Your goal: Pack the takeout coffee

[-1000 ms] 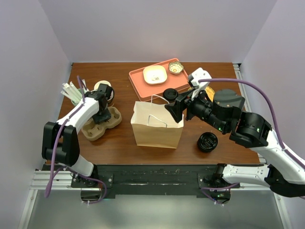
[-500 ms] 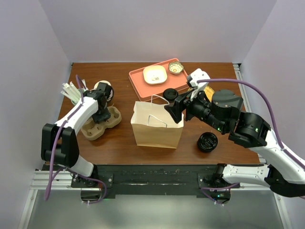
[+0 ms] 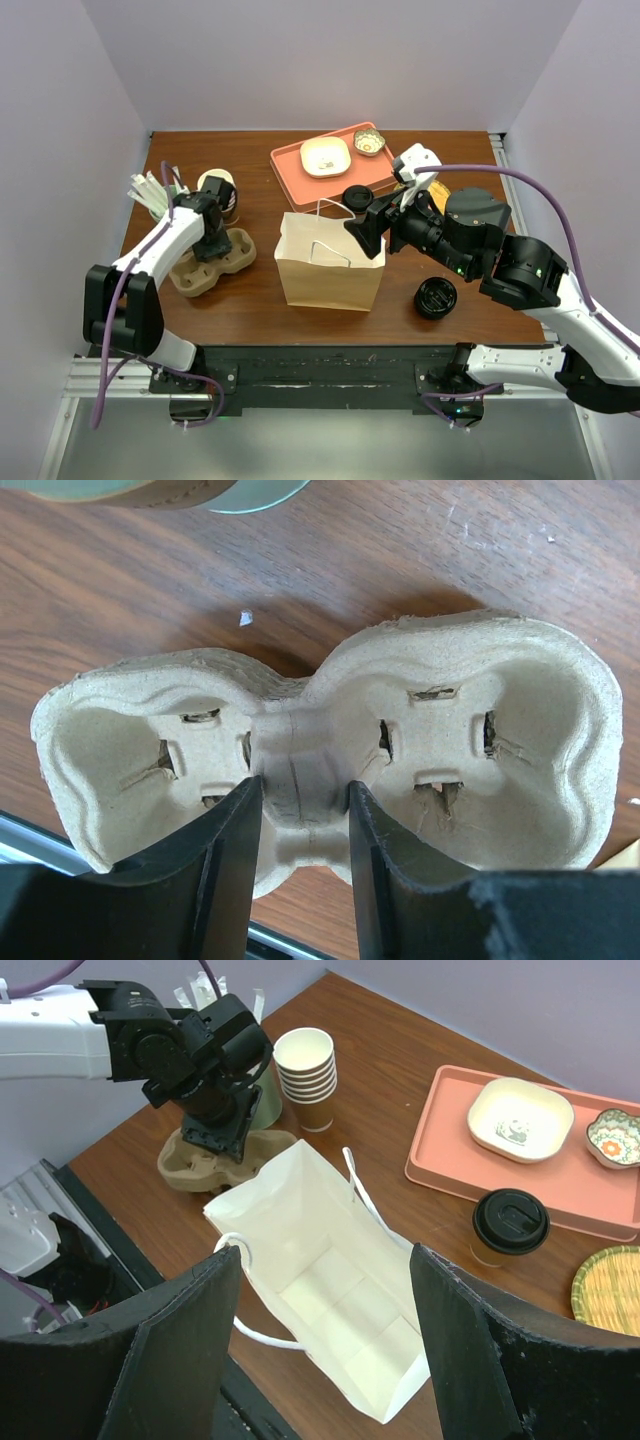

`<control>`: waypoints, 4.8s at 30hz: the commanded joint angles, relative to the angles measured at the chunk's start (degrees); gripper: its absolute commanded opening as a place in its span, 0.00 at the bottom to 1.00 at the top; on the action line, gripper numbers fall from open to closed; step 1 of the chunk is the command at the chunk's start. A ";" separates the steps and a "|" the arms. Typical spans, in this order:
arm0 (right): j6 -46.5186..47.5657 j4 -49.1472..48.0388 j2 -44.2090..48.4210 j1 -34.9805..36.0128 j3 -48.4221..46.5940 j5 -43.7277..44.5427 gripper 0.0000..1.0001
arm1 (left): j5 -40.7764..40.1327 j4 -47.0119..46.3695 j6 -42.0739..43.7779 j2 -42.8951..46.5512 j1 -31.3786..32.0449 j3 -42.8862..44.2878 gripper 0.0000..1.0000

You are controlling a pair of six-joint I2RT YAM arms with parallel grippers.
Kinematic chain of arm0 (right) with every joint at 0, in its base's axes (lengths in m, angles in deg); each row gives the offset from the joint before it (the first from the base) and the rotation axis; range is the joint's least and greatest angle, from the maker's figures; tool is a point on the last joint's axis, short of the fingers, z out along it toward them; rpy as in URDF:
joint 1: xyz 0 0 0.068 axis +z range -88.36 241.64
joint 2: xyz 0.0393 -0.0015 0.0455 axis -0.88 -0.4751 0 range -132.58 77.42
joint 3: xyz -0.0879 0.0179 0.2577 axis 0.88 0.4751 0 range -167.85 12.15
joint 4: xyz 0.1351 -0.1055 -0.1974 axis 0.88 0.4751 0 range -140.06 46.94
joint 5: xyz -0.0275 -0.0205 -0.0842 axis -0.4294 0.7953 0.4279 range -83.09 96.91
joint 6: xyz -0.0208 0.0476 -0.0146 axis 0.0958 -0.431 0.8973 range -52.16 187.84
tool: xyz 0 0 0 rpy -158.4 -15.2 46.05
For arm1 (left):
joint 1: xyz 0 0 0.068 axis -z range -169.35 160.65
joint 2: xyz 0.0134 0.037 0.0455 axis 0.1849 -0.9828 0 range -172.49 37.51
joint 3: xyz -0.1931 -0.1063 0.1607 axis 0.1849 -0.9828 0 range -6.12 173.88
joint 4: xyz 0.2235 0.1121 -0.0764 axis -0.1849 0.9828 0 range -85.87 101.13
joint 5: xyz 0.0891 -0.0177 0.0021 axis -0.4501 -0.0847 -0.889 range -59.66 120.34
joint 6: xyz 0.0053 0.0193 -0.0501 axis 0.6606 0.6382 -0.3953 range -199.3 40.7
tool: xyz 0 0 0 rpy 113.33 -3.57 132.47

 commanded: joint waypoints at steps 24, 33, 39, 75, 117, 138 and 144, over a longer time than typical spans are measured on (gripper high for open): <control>1.92 2.15 -3.71 0.11 -7.09 -4.93 0.72 | 17.80 -10.27 49.65 14.50 1.65 -4.38 0.46; 4.29 6.19 -5.91 0.11 -10.87 -6.43 0.72 | 20.01 -11.65 66.18 15.80 3.59 -8.86 0.42; 5.44 7.07 -7.05 0.11 -12.19 -6.87 0.72 | 19.13 -14.12 71.28 16.17 3.15 -10.71 0.43; 6.23 6.81 -8.90 0.11 -13.77 -6.43 0.73 | 20.28 -11.13 78.05 9.13 -0.89 -8.25 0.46; 8.07 7.69 -13.56 0.11 -17.90 -8.54 0.73 | 24.67 -4.45 79.02 6.06 -5.11 -4.12 0.53; 10.62 7.86 -13.64 0.11 -17.64 -8.27 0.73 | 25.81 -3.40 77.97 1.84 -5.20 -0.70 0.38; 10.45 7.51 -13.38 0.11 -16.94 -8.89 0.73 | 27.39 -0.94 74.29 1.31 -5.02 8.97 0.35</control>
